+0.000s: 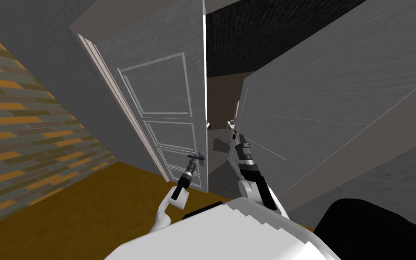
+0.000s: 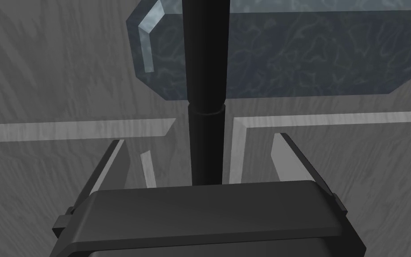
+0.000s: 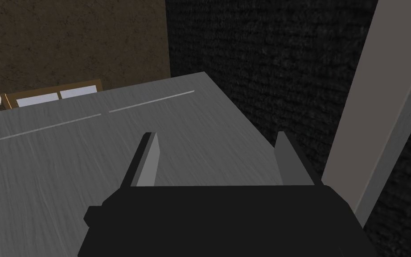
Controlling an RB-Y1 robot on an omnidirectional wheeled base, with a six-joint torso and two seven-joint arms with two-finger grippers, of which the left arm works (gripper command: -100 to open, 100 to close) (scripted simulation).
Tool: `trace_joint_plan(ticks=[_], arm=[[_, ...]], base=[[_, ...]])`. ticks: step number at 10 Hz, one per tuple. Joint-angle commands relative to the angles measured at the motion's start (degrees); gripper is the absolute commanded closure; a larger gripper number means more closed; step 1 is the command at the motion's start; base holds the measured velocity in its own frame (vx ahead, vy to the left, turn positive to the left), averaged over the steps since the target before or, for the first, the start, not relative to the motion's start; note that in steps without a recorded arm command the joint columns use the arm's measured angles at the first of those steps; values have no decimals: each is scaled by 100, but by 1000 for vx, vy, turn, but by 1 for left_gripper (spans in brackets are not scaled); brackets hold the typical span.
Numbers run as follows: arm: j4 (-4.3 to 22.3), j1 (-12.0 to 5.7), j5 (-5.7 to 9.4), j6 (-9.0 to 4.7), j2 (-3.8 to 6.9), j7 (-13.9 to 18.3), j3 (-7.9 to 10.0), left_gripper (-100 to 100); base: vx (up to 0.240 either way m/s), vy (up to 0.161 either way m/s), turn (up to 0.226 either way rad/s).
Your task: Push the door open
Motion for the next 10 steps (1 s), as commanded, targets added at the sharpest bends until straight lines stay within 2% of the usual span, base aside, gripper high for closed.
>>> trace_joint_plan(ticks=[1, 2, 3, 8, 10], arm=[[71, -43, 3, -14, -34, -14, 35, -100], [38, -21, 2, -9, -19, -8, 20, -100], [38, -21, 2, -9, -19, -8, 20, 100], [38, -21, 2, -9, -19, -8, 20, 100], [83, -81, 10, -7, -24, -42, 140, 100]], base=[[182, -94, -28], [85, -46, 3], [-13, 7, 3], [-8, 6, -7], [106, -72, 36]])
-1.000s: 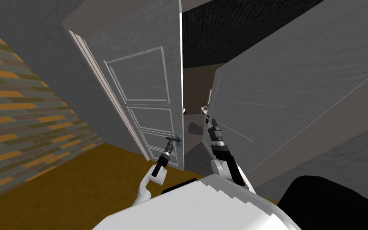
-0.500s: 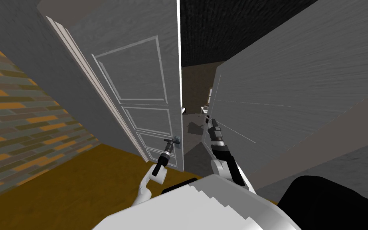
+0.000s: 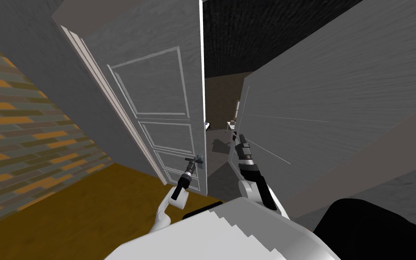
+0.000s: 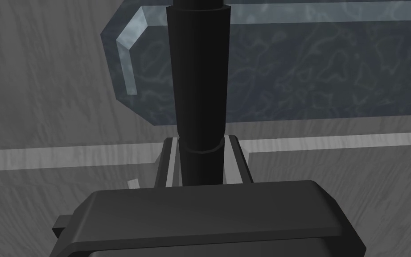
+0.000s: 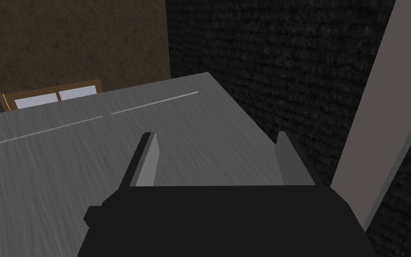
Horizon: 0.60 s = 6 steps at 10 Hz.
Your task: Push the door open
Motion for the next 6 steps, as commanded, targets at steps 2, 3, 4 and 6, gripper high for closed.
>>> trace_joint_plan(ticks=[2, 3, 4, 6], arm=[[43, -109, 21, -26, 2, -32, 181, 100], [82, -135, 29, -27, -1, -56, 270, 100], [103, -149, 33, -28, -2, -68, 317, 100], [172, -194, 47, -31, -12, -110, 475, 100]], base=[[117, -121, 49], [164, -125, 50], [163, -131, 33], [146, -161, 80]])
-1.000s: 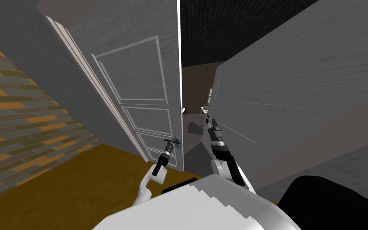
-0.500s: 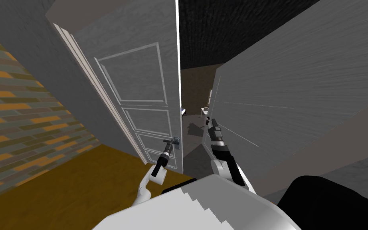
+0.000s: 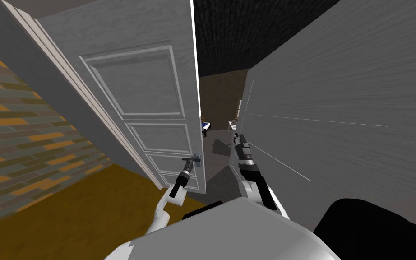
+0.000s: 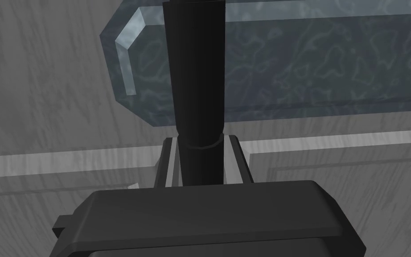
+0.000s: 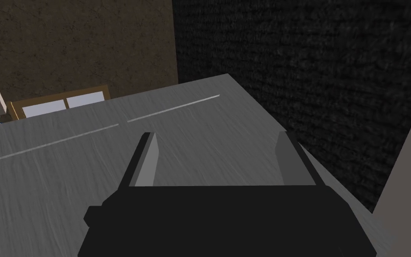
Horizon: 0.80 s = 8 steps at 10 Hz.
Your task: Push the door open
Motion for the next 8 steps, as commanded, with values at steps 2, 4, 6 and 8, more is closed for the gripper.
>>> trace_joint_plan(ticks=[2, 4, 6, 8], arm=[[104, -111, 15, -40, -9, -65, 241, 100], [157, -146, 26, -42, -21, -96, 361, 100], [211, -182, 37, -44, -35, -129, 484, 100], [266, -218, 48, -47, -52, -162, 610, 100]], base=[[124, -107, 36], [76, -80, 31], [78, -87, 60], [94, -106, 61]])
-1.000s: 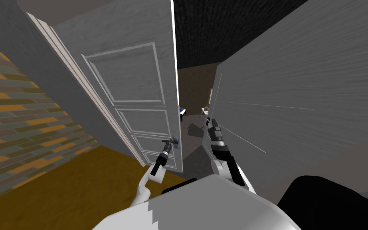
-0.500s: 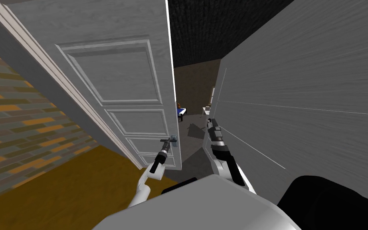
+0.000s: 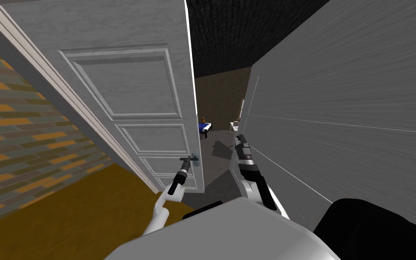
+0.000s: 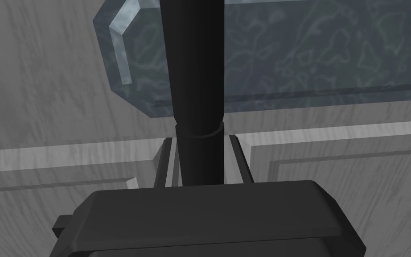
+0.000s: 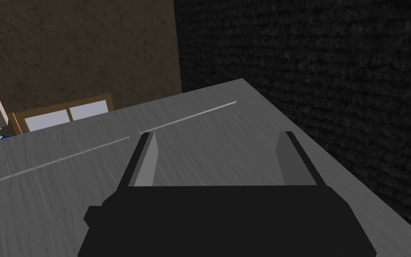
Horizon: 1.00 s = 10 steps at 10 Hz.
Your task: Push the door open
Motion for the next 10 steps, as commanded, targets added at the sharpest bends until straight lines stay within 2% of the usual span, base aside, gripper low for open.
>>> trace_joint_plan(ticks=[1, 2, 5, 10], arm=[[28, -68, 17, -55, 32, -37, 186, 100], [84, -104, 28, -57, 11, -70, 312, 100], [165, -157, 44, -61, -26, -119, 497, 100], [352, -280, 82, -68, -141, -231, 921, 100]], base=[[91, -109, 66], [129, -131, 73], [122, -135, 66], [126, -139, 81]])
